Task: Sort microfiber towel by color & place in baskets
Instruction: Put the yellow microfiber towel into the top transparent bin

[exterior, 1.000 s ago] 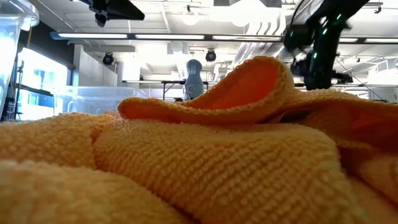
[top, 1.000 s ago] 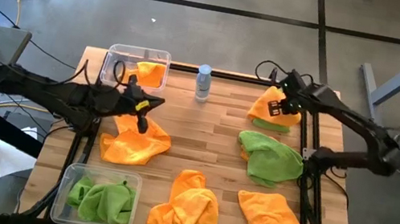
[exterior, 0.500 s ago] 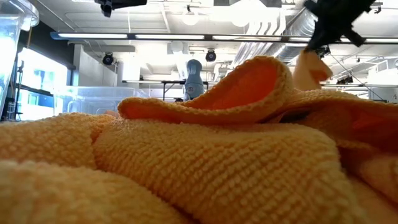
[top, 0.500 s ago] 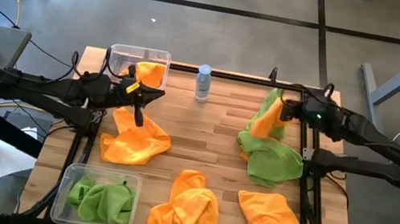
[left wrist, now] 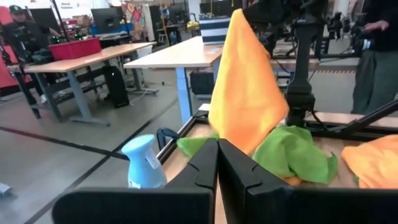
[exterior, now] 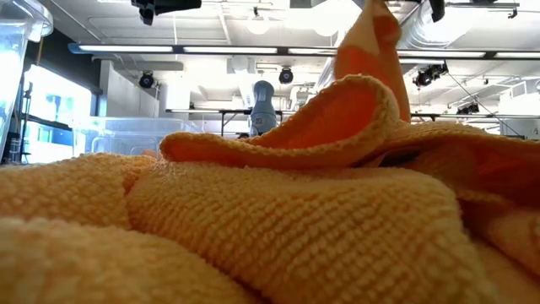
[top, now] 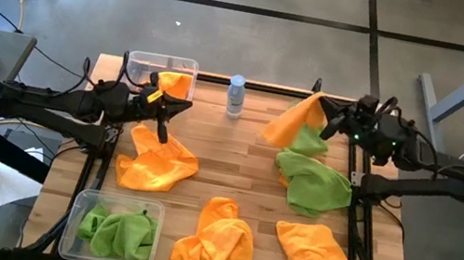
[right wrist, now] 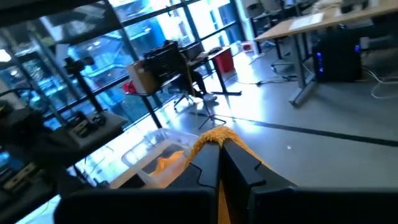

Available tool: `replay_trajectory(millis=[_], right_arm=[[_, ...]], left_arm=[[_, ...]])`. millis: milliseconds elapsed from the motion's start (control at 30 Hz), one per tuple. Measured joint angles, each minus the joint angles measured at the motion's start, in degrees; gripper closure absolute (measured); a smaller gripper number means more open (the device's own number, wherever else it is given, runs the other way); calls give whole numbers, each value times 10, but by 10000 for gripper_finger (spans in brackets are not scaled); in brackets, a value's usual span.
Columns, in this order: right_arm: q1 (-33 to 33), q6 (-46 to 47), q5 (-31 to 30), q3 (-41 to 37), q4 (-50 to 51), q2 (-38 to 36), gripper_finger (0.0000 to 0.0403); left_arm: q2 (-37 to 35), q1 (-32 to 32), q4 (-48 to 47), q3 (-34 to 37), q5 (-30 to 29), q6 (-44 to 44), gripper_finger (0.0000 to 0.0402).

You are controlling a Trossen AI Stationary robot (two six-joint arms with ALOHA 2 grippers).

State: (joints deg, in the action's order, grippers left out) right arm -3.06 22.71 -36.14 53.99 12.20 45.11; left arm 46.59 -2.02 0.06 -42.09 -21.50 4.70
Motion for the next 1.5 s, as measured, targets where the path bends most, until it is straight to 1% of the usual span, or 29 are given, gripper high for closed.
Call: replay_trajectory(millis=[133,267,433,500,600,767,900,1133,1233,1367,1500], right_arm=[[24,-18,4,78,64,54,403],[42,-35,6,182,163,127,403],[51,-52,26,310,284,219,403],[51,-65,45,347,313,251,403],[51,-95,81,387,330,293,403],[51,-135,125,410,335,342,403],[50,-148,137,410,334,370,403],[50,-186,182,410,278,387,403],[52,-200,191,409,260,381,403],[59,-216,217,409,237,377,403],[69,-234,226,409,219,377,403]], left_arm=[[0,0,11,0,0,-21,398],[6,1,16,0,11,-53,371],[26,2,37,0,34,-87,310],[37,2,54,0,45,-98,282],[60,2,89,0,56,-106,239],[107,2,181,-5,84,-107,181],[159,5,192,-53,105,-102,156],[265,7,183,-162,119,-77,151],[300,6,155,-207,120,-60,151],[340,4,119,-260,121,-36,151],[373,-3,109,-295,152,-46,151]])
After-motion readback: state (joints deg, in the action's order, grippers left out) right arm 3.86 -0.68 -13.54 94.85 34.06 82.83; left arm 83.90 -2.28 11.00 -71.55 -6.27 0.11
